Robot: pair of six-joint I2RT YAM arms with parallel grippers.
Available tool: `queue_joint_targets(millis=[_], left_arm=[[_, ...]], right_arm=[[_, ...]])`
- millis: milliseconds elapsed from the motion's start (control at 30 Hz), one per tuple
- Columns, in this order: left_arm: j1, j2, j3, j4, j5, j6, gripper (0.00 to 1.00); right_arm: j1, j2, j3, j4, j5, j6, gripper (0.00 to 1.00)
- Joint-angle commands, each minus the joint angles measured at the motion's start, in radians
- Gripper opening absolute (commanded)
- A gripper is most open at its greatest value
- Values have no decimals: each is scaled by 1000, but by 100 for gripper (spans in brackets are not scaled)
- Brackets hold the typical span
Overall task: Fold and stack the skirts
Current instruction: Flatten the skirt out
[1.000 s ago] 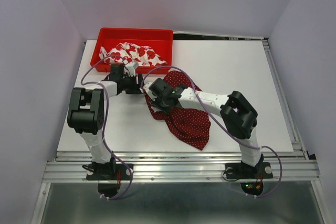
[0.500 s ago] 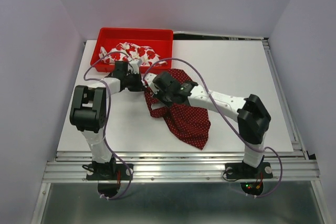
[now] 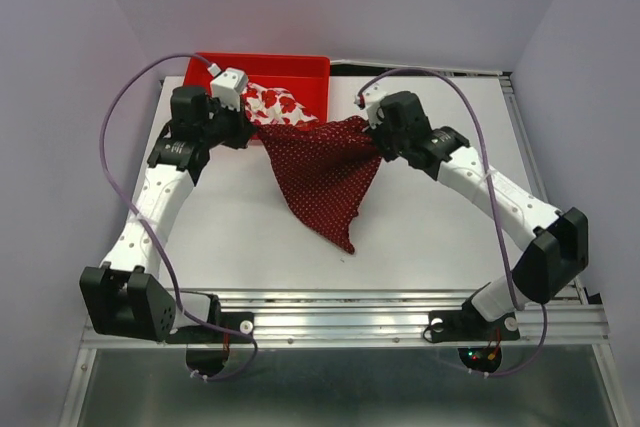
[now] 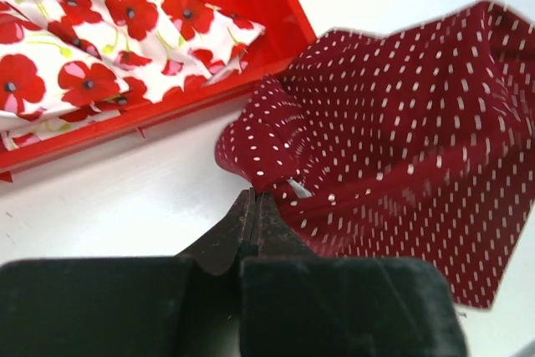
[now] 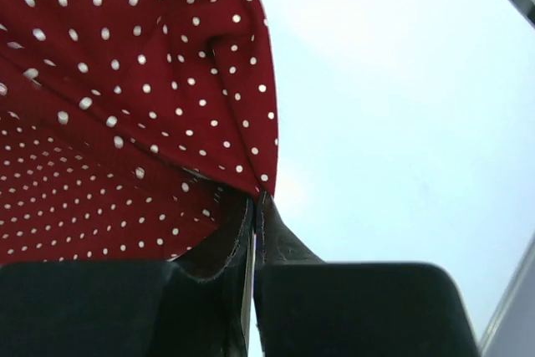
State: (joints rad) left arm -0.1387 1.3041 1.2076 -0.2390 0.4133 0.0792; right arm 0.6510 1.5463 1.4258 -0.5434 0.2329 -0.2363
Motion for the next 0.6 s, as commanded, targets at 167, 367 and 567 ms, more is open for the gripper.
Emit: queue_joint_targets(millis=[167,367,567], left_arm=[[-128,-29,-157,-132,-27,73,0],[-189,-110,-289,-118,-67,113,0],[-196,-144,-335,-120,-68,128,0]], right_arm=[[-50,-48,-172,-9,-81,8,11],[-59,-26,-260,-9,-50,28,58],[-59,-3,-268,-13,-73,20,54]])
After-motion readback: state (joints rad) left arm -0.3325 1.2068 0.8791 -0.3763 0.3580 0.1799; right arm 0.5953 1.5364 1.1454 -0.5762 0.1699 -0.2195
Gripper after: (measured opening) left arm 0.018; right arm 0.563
